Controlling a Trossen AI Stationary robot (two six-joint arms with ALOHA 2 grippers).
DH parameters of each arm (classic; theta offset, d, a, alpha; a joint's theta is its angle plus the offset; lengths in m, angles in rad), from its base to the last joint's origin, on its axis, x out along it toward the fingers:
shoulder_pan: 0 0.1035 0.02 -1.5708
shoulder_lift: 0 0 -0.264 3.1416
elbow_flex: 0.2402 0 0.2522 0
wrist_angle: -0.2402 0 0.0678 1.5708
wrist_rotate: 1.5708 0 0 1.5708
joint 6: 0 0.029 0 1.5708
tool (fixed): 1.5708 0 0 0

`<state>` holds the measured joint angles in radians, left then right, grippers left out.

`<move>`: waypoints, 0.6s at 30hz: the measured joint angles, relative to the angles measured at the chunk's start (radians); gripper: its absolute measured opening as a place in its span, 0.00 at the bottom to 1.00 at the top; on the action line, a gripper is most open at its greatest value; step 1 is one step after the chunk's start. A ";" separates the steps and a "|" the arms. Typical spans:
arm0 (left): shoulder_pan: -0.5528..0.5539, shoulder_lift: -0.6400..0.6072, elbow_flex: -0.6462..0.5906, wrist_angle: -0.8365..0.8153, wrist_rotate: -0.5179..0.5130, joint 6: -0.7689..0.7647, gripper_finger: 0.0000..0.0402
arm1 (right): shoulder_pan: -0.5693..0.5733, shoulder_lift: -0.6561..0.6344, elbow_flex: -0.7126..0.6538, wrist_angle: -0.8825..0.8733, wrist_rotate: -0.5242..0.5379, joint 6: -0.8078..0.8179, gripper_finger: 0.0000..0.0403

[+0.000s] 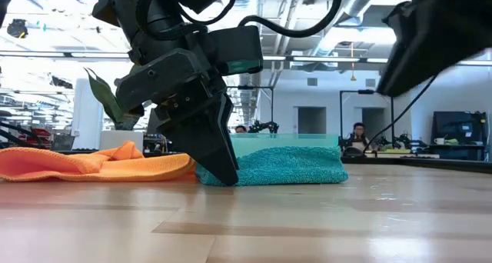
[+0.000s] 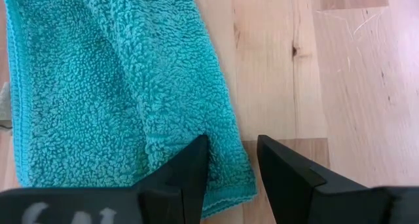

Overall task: Roll microfiber towels into tight, uniform cylinder then place into a basket
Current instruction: Roll the blue microfiber towel

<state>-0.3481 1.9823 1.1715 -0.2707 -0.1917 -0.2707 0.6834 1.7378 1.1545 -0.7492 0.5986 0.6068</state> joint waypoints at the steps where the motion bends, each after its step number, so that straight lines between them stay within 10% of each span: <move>1: 0.000 0.000 0.000 0.000 0.000 0.000 0.32 | 0.005 0.021 0.000 0.023 -0.003 -0.043 0.31; 18: 0.000 0.000 -0.001 -0.002 0.000 0.023 0.32 | -0.109 0.264 0.062 0.143 -0.093 -0.382 0.46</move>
<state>-0.3485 1.9827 1.1709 -0.2728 -0.1915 -0.2474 0.5742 2.0014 1.2166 -0.6064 0.5056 0.2253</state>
